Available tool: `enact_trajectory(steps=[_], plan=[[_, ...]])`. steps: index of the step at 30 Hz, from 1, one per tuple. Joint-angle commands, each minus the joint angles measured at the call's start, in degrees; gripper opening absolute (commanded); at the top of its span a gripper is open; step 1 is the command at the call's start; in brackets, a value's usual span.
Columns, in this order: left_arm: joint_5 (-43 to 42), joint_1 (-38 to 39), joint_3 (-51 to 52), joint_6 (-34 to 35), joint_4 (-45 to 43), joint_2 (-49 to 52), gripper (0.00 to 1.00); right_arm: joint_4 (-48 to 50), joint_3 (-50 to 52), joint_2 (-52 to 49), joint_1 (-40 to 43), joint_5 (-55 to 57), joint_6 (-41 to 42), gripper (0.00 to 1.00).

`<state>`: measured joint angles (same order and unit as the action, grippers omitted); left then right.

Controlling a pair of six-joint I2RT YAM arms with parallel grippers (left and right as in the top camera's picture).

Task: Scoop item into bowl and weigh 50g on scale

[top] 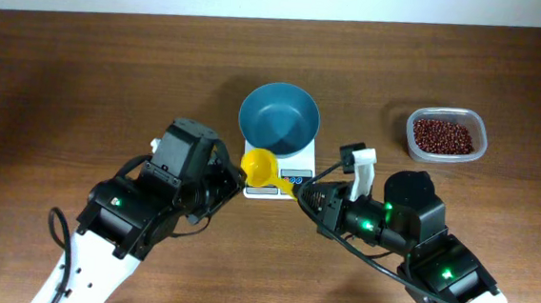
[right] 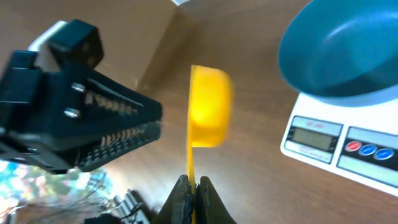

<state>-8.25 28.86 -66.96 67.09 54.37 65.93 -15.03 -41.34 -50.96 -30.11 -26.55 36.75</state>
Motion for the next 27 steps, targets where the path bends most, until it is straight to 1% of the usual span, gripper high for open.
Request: enact_trajectory(steps=[1, 3, 4, 9, 10, 12, 14, 17, 21, 25, 26, 27], plan=[[0.20, -0.04, -4.59, -4.52, -0.76, -0.44, 0.62, -0.74, -0.24, 0.02, -0.26, 4.55, -2.12, 0.04], [0.17, -0.04, -6.64, -7.74, -0.72, -0.46, 0.73, -1.03, -0.24, 0.17, -0.26, 4.79, -3.04, 0.04], [0.17, -0.04, -7.30, -9.20, -0.66, -0.52, 0.75, -1.16, -0.24, 0.44, -0.26, 4.76, -3.13, 0.04], [0.20, -0.04, -8.44, -14.78, 1.18, -3.28, 0.82, -5.18, -0.26, 4.28, -0.26, 7.08, -3.39, 0.04], [0.22, -0.04, -8.44, -16.31, 1.57, -4.20, 0.82, -6.32, -0.26, 5.44, -0.26, 8.20, -3.41, 0.04], [0.61, -0.04, -8.44, -18.91, 2.49, -6.58, 0.93, -9.33, -0.26, 8.74, -0.26, 10.16, -3.56, 0.04], [0.66, -0.04, -8.44, -20.87, 3.52, -8.90, 0.99, -12.35, -0.26, 12.07, -0.26, 11.37, -3.54, 0.04], [2.08, -0.04, -8.41, -20.96, 6.43, -11.50, 0.99, -17.35, -0.26, 16.55, -0.26, 14.47, -3.52, 0.04], [4.90, -0.04, -8.41, -20.92, 13.29, -12.50, 0.99, -26.03, -1.01, 22.32, -0.26, 19.69, -3.50, 0.04], [4.85, 0.02, -8.28, -20.96, 15.15, -11.47, 0.99, -34.23, -4.02, 25.44, -0.26, 22.53, -3.52, 0.04], [4.87, 0.02, -8.26, -20.98, 15.12, -11.02, 0.94, -36.70, -5.38, 25.99, -0.26, 23.52, -3.52, 0.04], [4.83, 0.02, -8.26, -21.90, 15.06, -10.10, 0.84, -38.88, -6.75, 26.36, -0.26, 24.35, -3.50, 0.04]])
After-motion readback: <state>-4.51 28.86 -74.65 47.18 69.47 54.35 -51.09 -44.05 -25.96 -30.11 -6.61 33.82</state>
